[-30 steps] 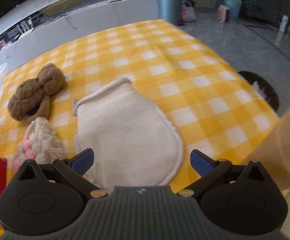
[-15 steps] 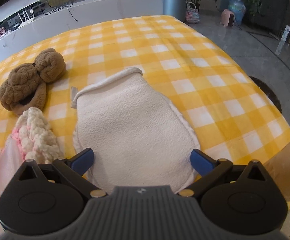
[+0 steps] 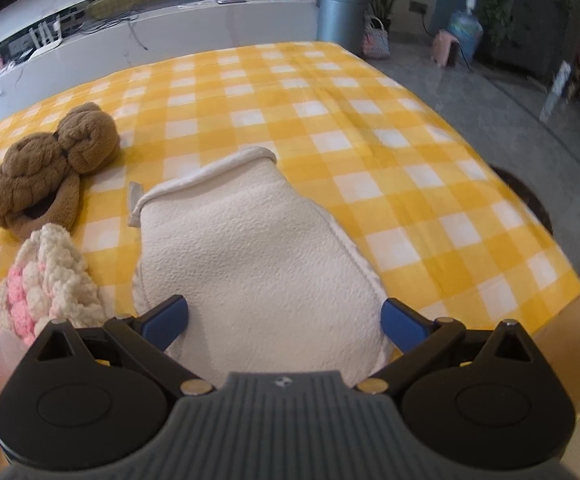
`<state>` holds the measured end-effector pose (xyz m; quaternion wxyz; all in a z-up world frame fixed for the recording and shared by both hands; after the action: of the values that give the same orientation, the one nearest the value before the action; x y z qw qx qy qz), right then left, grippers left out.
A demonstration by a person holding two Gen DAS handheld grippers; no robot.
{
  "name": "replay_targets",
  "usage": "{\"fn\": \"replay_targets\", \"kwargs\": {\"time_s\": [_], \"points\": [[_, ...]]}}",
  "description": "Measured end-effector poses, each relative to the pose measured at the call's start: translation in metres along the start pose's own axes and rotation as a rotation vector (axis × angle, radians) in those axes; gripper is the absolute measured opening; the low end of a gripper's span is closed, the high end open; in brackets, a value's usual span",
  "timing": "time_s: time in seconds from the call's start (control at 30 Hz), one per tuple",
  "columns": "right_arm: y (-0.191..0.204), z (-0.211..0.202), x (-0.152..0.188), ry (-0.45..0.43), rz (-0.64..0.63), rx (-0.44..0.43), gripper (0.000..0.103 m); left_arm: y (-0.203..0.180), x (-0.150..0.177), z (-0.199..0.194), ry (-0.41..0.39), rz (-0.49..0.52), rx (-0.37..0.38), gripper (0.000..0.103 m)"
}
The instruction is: Organize soft objects
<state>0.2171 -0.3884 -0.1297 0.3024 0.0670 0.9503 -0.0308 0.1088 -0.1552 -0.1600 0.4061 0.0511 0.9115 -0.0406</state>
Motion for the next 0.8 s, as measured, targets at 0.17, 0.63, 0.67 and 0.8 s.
{"fn": "replay_targets", "kwargs": {"time_s": [0.17, 0.63, 0.67, 0.8], "points": [[0.001, 0.001, 0.001, -0.003, -0.004, 0.002, 0.101, -0.007, 0.004, -0.002, -0.036, 0.02, -0.017, 0.084], [0.008, -0.008, 0.002, -0.002, -0.068, -0.06, 0.072, -0.001, -0.002, -0.007, -0.022, 0.034, -0.038, 0.005], [0.008, -0.009, 0.002, -0.005, -0.073, -0.063, 0.067, -0.001, -0.001, -0.007, -0.023, 0.037, -0.029, 0.003], [0.005, -0.013, 0.001, -0.013, -0.071, -0.043, 0.039, 0.0, -0.003, -0.009, -0.004, 0.035, 0.017, 0.001]]}}
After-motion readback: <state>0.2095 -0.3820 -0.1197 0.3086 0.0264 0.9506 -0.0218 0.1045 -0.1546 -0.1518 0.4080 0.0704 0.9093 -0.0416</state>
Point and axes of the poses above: each gripper's, at about its wrist camera, not at the fingertips, and z roughly the way its jaws point, y to its left, x to its underside, the point moved 1 cm from there along z, roughly the way its jaws point, and after that the axes turned 1 degree about y, right-handed, at the moved point
